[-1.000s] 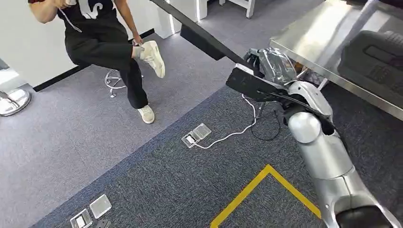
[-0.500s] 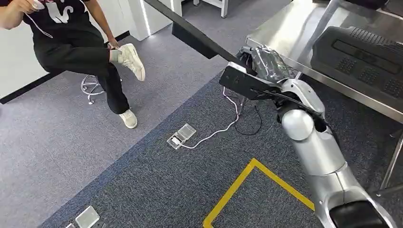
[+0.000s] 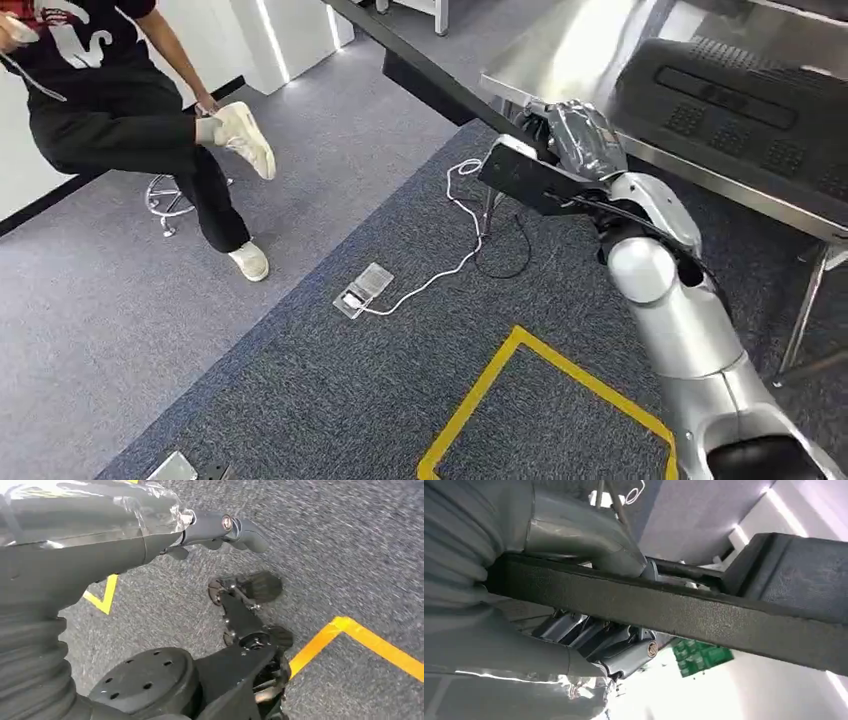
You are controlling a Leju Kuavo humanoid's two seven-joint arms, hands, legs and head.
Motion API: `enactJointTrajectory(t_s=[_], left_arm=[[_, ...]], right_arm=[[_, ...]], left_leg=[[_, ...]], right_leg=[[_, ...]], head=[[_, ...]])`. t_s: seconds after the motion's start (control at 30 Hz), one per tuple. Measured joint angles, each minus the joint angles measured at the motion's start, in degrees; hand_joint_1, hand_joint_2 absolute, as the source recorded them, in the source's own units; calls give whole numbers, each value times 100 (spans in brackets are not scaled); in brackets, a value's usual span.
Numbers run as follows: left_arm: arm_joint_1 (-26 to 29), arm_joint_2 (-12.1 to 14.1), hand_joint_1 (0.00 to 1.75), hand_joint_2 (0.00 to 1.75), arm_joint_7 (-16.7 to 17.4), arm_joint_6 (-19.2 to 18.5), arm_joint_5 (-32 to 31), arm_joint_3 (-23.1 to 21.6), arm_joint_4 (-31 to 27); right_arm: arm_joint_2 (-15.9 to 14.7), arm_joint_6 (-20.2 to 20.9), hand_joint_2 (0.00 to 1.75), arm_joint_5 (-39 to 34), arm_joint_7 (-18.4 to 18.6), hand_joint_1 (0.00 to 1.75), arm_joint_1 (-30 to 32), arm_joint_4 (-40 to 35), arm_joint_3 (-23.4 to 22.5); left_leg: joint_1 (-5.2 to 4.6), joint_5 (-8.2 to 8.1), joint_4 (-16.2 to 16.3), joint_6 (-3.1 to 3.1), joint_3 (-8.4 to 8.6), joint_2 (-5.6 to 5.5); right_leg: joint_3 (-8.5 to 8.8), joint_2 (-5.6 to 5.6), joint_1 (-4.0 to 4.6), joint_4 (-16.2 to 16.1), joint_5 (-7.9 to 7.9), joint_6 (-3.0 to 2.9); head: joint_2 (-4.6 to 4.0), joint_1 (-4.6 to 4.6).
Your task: Take the parts from the cabinet and place them on the table.
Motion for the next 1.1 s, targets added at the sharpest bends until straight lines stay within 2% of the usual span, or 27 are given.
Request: enactJointTrajectory(t_s=[0.03, 0.07, 0.1, 0.13, 0.17, 0.2, 0.23, 0.27, 0.37, 0.4, 0.43, 0.47, 0.5, 0.57, 0.6, 0.63, 0.67, 0.73, 0.77, 0.8, 0.87, 0.9, 0.93, 0.97, 1.0, 1.07, 1.1], left_arm=[[12, 0, 0, 175, 9, 4, 0, 0, 0], [22, 0, 0, 175, 9, 2, -4, 0, 0], [33, 0, 0, 175, 9, -2, -11, 0, 0], [32, 0, 0, 175, 9, -2, -13, 0, 0], [27, 0, 0, 175, 9, -4, -11, 0, 0], [25, 0, 0, 175, 9, -4, -13, 0, 0], [23, 2, 0, 175, 9, -4, -13, -2, 0], [21, 4, 0, 175, 9, -4, -15, -2, 0], [17, 4, 0, 175, 9, -15, -15, 0, 0], [2, 4, 0, 175, 9, -13, -15, 0, 0], [-11, 0, 0, 175, 9, -20, -15, 0, 0], [-16, 0, 0, 175, 9, -20, -15, 0, 0], [-15, 0, 0, 175, 9, -20, -15, 0, 0], [-4, 0, 0, 175, 9, -20, -13, 0, 0], [-2, 0, 0, 175, 6, -20, -13, 0, 0], [-2, 0, 0, 175, 6, -20, -13, 0, 0], [-4, 0, 0, 175, 7, -20, -11, 0, 0], [-9, -2, 0, 175, 6, -20, -9, 0, 0], [-9, 0, 0, 175, 6, -17, -9, 0, 0], [-14, 0, 0, 175, 6, -15, -7, 0, 0], [-10, 0, 0, 175, 4, -13, -9, 0, 0], [-7, -2, 0, 175, 4, -13, -9, 0, 0], [-8, -2, 0, 175, 4, -13, -9, 0, 0], [-14, -2, 0, 175, 4, -13, -9, 0, 0], [-14, -2, 0, 175, 4, -13, -11, -2, 0], [6, -2, 0, 175, 4, -4, -11, 0, 0], [18, -2, 0, 175, 4, -4, -15, 0, 0]], right_arm=[[0, -4, 175, 0, -4, 171, 0, 0, 0], [0, -7, 175, 2, -4, 171, 4, 0, 0], [0, -7, 175, 2, -4, 171, 15, 0, 0], [0, -7, 175, 4, -4, 171, 17, 0, 0], [0, -7, 175, 4, -4, 171, 13, 0, 0], [0, -7, 175, 4, -4, 171, 7, 0, 0], [0, -4, 175, 2, -4, 171, -2, 0, 0], [0, -4, 175, -4, -4, 171, -9, 0, -2], [-6, 4, 175, -7, 31, 171, 5, 2, -11], [-22, 11, 175, -7, 39, 171, 8, 0, -28], [-53, 13, 175, -7, 42, 171, 18, 0, -48], [-55, 18, 175, -7, 44, 171, 1, 0, -50], [-55, 20, 175, -13, 46, 171, -15, 0, -55], [-57, 28, 175, -20, 61, 171, 15, 0, -57], [-59, 31, 175, -20, 72, 171, 40, 0, -55], [-66, 31, 175, -22, 77, 171, 57, 0, -55], [-70, 31, 175, -22, 79, 171, 59, 0, -57], [-70, 31, 175, -22, 79, 171, 42, 0, -57], [-70, 31, 175, -22, 79, 171, 31, 0, -57], [-68, 28, 175, -22, 79, 171, 26, 0, -57], [-74, 26, 175, -20, 81, 171, 37, 0, -59], [-85, 22, 175, -20, 81, 171, 37, 0, -61], [-85, 11, 175, -28, 76, 171, 28, 0, -61], [-83, -6, 175, -76, 55, 171, 22, 0, -63], [-83, -28, 175, -157, 26, 171, 23, 0, -68], [-81, -81, 175, -379, -48, 171, 48, 0, -74], [-74, -90, 175, -452, -72, 171, 60, 0, -79]], left_leg=[[-1, -226, 496, -14, -234, -33], [-3, -322, 801, -17, -381, -44], [-3, -329, 1060, -11, -523, -48], [-5, -163, 908, 15, -472, -51], [-7, 60, 575, 44, -321, -63], [-9, 290, 162, 71, -138, -88], [-10, 624, -560, 124, 180, -244], [-10, 552, -706, 140, 252, -398], [-66, 555, -780, 153, 254, -314], [-54, 584, -833, 191, 269, -272], [9, 631, -918, 223, 300, -196], [-5, 652, -957, 247, 315, -183], [-9, 660, -961, 302, 313, -133], [-17, 658, -953, 304, 305, -40], [-17, 657, -948, 305, 298, -2], [-14, 656, -939, 304, 297, 35], [-9, 646, -927, 293, 296, 68], [5, 607, -869, 243, 296, 135], [-12, 582, -839, 208, 278, 150], [-52, 561, -773, 175, 258, 161], [-48, 574, -800, 142, 270, 201], [-34, 584, -818, 100, 286, 240], [-26, 541, -787, 60, 276, 224], [-7, 414, -645, 23, 250, 93], [0, 201, -342, 5, 127, 11], [2, -248, 596, -33, -274, -45], [2, -335, 936, -37, -428, -47]], right_leg=[[-4, 40, 6, 2, -1, -7], [-3, 71, 13, 3, -1, -7], [-1, 125, 21, 4, -1, -7], [3, 176, 24, 5, -1, -7], [10, 218, 26, 6, -1, -7], [18, 256, 27, 6, -1, -6], [30, 309, 23, 6, -3, -2], [7, 341, 41, 6, -3, 21], [-22, 448, -22, -22, 37, 114], [-19, 484, -13, -41, 49, 164], [-28, 405, -16, 24, -18, 177], [-72, 238, 30, 125, -107, 203], [-225, 128, 18, 460, -343, 215], [-644, 87, 5, 1401, -753, 243], [-763, 79, -2, 1653, -794, 256], [-753, 70, -10, 1629, -706, 267], [-603, 52, -20, 1340, -506, 275], [-62, -64, -38, 302, -11, 286], [68, -230, -11, 23, -76, 275], [45, -153, 15, -16, -34, 196], [29, -94, 23, 7, -40, 147], [23, -58, 38, 0, -23, 103], [42, -48, -1, -57, 13, 50], [42, -31, -9, -62, 29, 27], [35, -10, -14, -61, 36, 12], [26, 46, -9, -57, 40, 2], [23, 78, -3, -53, 40, 2]], head=[[0, -28], [0, -48], [0, -81], [0, -98], [0, -118], [0, -138], [0, -175], [0, -184], [0, -177], [0, -183], [0, -170], [0, -126], [0, -50], [0, 26], [0, 46], [0, 70], [0, 99], [0, 153], [0, 201], [0, 228], [0, 140], [0, 140], [0, 169], [0, 145], [0, 79], [0, -4], [0, -28]])
